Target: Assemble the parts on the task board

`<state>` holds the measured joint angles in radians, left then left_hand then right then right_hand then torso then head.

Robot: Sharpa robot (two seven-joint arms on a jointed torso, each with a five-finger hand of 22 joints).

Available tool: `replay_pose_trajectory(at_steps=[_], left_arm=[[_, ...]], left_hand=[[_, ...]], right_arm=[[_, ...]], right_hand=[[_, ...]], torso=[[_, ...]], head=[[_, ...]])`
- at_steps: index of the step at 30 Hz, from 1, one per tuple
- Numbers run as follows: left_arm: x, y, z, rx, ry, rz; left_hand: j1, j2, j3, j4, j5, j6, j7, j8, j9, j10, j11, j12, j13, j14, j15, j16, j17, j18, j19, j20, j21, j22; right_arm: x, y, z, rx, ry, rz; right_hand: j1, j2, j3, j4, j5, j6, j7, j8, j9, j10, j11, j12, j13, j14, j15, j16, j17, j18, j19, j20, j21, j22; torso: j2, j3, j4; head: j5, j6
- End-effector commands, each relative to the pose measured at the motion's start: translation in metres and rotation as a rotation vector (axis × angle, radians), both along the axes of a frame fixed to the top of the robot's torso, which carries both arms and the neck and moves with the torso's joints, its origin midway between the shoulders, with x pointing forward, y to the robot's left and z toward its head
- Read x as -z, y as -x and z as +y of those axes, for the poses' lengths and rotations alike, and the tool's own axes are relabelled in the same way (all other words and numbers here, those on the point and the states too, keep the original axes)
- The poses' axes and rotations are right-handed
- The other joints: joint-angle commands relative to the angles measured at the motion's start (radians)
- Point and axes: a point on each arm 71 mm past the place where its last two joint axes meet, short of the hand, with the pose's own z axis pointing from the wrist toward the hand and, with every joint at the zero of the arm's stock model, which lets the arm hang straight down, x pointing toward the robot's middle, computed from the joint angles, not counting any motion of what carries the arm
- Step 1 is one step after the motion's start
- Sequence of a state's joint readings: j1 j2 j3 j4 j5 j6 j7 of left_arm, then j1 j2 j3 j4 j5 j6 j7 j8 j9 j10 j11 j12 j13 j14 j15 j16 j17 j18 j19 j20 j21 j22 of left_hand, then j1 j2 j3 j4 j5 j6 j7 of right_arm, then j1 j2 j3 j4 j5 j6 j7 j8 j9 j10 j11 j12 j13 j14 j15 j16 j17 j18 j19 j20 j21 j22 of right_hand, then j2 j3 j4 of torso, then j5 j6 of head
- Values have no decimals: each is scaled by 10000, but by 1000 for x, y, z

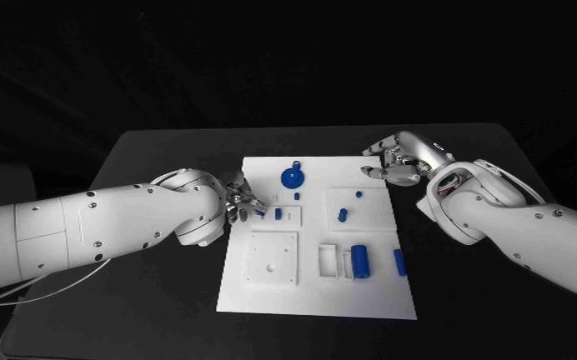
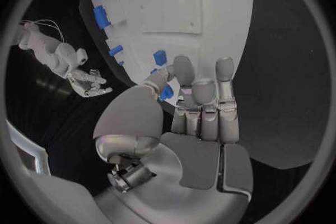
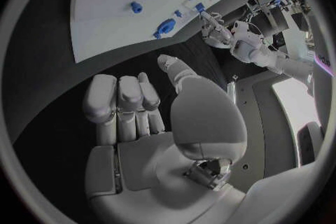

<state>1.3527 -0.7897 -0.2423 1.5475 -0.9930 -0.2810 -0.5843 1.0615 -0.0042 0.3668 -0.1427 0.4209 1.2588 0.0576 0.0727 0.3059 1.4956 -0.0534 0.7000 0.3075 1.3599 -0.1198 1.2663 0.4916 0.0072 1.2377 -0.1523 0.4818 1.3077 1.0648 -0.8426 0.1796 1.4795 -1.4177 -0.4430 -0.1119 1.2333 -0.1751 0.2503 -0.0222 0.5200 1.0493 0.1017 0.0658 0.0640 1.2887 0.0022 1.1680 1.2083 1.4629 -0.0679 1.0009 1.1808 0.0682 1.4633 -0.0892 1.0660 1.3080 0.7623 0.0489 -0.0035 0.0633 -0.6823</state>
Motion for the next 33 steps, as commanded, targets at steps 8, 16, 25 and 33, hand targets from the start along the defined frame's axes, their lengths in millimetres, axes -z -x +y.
replay_pose_trajectory(at_steps=[8,16,25,33], left_arm=[[4,3,0,210,-340,272],[5,4,-1,306,-395,395],[8,5,-2,408,-540,521],[11,7,-3,539,-645,677]], left_hand=[[-48,46,547,-611,46,2083,-944,35,-6,196,-334,57,17,131,-171,66,1,-68,-91,13,38,204],[-63,56,548,-615,47,2086,-944,38,-2,195,-334,56,17,129,-169,64,-7,-68,-94,14,41,203],[-79,81,542,-632,-24,2058,-936,27,-3,195,-323,25,3,107,-163,33,-68,-68,-110,20,41,200],[-49,83,525,-622,-48,2049,-932,27,-5,197,-322,15,-7,109,-160,25,-82,-69,-116,22,36,199]], right_arm=[[0,1,2,-134,96,29],[0,1,2,-138,95,30],[0,1,2,-142,95,33],[0,1,2,-139,97,33]], right_hand=[[-108,-8,52,0,80,70,25,-39,-16,-35,-38,-62,3,-2,-24,-42,4,88,425,5,6,1392],[-108,-8,52,0,80,70,25,-39,-16,-35,-38,-62,3,-2,-24,-42,4,88,425,5,6,1392],[-108,-8,52,0,80,70,25,-39,-16,-35,-38,-62,3,-2,-24,-42,4,88,425,5,6,1392],[-108,-8,52,0,80,70,25,-39,-16,-35,-38,-62,3,-2,-24,-42,4,88,425,5,6,1392]], torso=[[-1,3,-4],[3,6,-4],[3,5,-4],[0,0,0]], head=[[0,10],[-7,-5],[-27,-2],[-36,-18]])
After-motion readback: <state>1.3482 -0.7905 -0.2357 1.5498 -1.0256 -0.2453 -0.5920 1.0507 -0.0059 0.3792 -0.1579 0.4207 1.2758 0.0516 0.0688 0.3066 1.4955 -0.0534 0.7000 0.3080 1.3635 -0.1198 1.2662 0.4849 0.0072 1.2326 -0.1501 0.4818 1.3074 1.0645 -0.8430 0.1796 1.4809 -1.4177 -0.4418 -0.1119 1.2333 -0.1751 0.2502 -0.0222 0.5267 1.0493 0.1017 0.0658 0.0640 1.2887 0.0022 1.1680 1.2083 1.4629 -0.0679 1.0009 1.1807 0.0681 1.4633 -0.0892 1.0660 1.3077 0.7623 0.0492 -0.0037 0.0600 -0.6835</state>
